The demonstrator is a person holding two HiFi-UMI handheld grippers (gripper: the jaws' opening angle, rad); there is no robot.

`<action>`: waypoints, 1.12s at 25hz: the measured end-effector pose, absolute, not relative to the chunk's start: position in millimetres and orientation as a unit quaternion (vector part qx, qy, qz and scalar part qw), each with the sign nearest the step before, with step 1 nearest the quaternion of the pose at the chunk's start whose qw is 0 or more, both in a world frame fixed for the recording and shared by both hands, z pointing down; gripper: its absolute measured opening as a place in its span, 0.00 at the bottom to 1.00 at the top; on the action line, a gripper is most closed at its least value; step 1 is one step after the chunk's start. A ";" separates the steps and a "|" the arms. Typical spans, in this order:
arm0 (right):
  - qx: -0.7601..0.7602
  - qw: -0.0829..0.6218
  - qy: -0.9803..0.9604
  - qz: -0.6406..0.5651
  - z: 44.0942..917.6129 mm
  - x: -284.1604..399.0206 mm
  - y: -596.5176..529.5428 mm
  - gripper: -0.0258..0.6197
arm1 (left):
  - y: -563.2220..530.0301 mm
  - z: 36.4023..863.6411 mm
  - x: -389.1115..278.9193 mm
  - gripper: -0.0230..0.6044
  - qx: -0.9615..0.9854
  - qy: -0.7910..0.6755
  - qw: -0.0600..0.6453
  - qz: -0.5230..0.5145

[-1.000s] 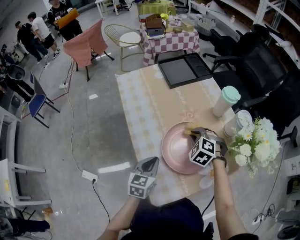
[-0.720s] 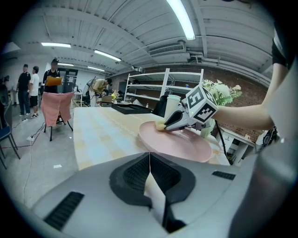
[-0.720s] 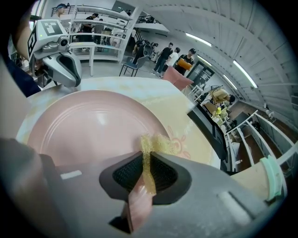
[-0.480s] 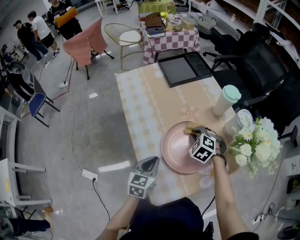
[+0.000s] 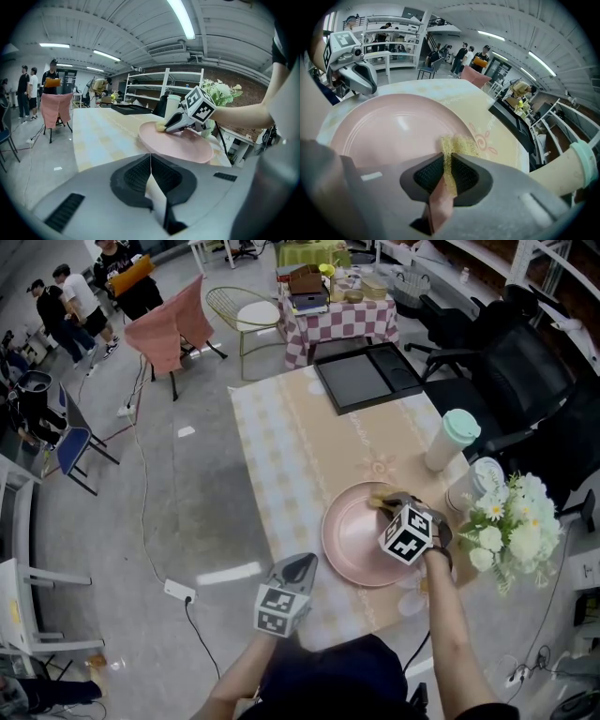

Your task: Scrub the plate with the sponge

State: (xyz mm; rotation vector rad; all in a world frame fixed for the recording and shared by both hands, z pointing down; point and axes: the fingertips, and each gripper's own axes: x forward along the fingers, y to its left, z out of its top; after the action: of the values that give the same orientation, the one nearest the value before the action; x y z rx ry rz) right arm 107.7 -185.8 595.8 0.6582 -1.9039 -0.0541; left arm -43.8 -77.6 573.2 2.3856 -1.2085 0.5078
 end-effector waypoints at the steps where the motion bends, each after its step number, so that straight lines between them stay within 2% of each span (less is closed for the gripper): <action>1: 0.276 0.533 -0.799 -0.021 595.6 107.9 -185.1 0.12 | -77.7 573.2 -43.8 0.06 0.857 -0.434 0.208 0.183; 28: 0.287 0.508 -0.812 0.015 594.3 108.7 -160.3 0.12 | -78.4 573.4 -44.1 0.06 0.856 -0.438 0.204 0.182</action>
State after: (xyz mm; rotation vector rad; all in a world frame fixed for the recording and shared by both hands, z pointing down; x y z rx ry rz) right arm 108.7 -160.3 594.3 0.6922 -1.9574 0.0365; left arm -44.1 -78.4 573.4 2.3896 -1.2218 0.5090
